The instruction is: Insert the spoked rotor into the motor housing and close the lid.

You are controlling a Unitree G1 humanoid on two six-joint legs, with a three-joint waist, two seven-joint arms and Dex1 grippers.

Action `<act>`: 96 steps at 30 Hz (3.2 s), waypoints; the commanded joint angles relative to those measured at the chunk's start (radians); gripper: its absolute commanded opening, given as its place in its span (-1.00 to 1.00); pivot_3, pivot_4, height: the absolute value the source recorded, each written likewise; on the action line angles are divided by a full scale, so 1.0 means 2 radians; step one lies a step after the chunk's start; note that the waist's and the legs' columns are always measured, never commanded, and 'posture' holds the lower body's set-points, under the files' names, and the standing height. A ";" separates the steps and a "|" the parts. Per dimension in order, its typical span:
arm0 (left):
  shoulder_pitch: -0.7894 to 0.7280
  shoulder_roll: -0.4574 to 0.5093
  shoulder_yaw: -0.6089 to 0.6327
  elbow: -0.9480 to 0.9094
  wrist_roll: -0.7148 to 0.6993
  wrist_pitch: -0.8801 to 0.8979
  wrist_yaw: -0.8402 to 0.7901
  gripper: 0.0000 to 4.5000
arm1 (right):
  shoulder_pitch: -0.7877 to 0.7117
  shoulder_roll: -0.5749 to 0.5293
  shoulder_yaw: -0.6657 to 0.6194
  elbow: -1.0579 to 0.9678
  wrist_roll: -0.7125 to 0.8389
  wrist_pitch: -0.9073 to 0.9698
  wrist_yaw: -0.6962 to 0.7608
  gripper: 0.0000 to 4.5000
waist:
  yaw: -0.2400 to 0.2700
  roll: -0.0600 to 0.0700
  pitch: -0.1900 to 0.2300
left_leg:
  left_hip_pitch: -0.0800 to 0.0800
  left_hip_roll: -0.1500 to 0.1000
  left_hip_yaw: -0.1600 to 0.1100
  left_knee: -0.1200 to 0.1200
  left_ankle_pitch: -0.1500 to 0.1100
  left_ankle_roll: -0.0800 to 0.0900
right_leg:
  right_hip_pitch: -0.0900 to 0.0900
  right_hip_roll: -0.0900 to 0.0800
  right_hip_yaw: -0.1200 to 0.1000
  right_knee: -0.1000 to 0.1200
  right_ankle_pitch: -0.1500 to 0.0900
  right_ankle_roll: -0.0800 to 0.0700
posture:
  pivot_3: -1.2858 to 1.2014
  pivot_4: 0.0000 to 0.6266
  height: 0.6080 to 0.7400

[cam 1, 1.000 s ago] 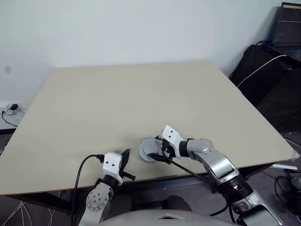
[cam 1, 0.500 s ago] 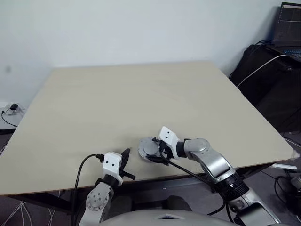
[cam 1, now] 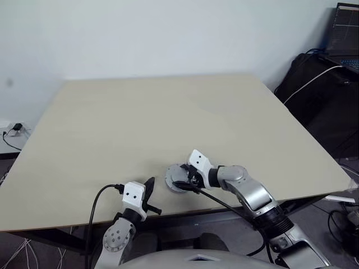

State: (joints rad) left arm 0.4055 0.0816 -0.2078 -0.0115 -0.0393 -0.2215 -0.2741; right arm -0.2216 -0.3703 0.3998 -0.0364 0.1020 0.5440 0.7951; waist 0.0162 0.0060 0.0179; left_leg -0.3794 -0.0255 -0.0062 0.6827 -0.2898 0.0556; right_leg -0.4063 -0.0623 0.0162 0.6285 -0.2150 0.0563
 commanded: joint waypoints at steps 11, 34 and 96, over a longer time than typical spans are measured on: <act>-0.007 0.001 0.002 0.006 0.000 -0.016 -0.001 -1.00 | -0.006 0.012 -0.011 -0.005 -0.003 -0.005 -0.027 0.44 | 0.000 0.000 0.000 | 0.000 0.000 0.000 0.000 0.000 0.000 | 0.000 0.000 0.000 0.000 0.000 0.000 | 0.03 -1.00 1.00; -0.019 -0.003 0.006 0.063 -0.002 -0.059 -0.004 -1.00 | -0.020 0.001 0.007 0.001 -0.035 0.064 -0.043 0.44 | 0.000 0.001 -0.001 | 0.000 0.000 0.000 0.000 0.000 0.000 | 0.000 0.000 0.000 0.000 0.000 0.000 | 0.03 -1.00 1.00; -0.295 0.111 -0.010 0.045 -0.141 0.404 -0.253 -1.00 | -0.009 -0.006 0.035 -0.013 -0.037 0.100 -0.074 0.44 | -0.002 0.001 -0.002 | 0.003 0.000 -0.001 0.000 0.000 0.000 | 0.004 0.000 0.000 0.000 -0.001 0.002 | 0.03 -1.00 1.00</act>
State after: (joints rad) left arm -0.1565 0.2984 -0.2198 0.0811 -0.3249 0.5819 -0.7672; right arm -0.2522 -0.3619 0.4688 -0.0956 0.0578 0.7027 0.6714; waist 0.0121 0.0080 0.0133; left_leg -0.3725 -0.0260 -0.0086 0.6828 -0.2889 0.0556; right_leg -0.3980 -0.0614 0.0154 0.6279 -0.2171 0.0611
